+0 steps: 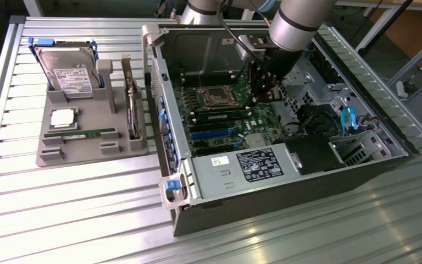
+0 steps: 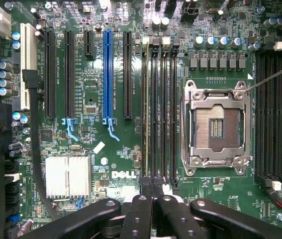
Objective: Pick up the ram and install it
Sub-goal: 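Press down the ram until it locks into place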
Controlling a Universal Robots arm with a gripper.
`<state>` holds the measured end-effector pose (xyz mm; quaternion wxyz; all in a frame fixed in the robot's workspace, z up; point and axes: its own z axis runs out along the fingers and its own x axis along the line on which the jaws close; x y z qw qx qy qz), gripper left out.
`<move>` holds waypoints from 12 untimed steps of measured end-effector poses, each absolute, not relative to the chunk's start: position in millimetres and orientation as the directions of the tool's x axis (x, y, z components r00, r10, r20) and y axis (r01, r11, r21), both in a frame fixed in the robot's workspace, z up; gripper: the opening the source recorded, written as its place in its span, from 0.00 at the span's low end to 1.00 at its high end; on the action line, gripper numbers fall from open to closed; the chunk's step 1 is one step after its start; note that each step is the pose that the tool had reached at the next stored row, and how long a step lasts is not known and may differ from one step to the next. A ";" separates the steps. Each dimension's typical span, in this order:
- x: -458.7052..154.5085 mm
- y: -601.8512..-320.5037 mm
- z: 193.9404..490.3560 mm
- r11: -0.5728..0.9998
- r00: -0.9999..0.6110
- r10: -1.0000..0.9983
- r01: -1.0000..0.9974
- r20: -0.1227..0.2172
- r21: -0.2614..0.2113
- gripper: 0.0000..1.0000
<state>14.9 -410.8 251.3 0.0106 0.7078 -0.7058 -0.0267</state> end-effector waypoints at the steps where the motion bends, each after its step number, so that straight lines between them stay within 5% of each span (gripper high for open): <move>1: 12.6 -410.8 251.3 -0.003 0.002 -1.000 -0.999 -0.023 0.053 0.09; 12: -70.8 -410.8 251.2 -0.003 0.002 -1.000 -0.999 -0.023 0.049 0.09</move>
